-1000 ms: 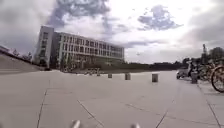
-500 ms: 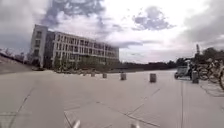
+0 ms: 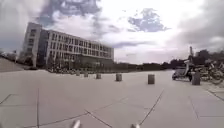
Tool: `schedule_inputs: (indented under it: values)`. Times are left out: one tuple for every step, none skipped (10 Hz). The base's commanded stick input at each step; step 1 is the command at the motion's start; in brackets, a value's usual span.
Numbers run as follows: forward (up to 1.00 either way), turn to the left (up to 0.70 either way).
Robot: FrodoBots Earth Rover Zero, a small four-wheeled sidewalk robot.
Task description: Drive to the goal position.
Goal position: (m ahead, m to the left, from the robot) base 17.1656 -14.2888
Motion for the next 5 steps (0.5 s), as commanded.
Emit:
schedule_inputs:
  values:
    - [1.0, 0.0]
    - [1.0, -0.02]
    - [1.0, -0.08]
    - [1.0, -0.17]
    - [1.0, 0.0]
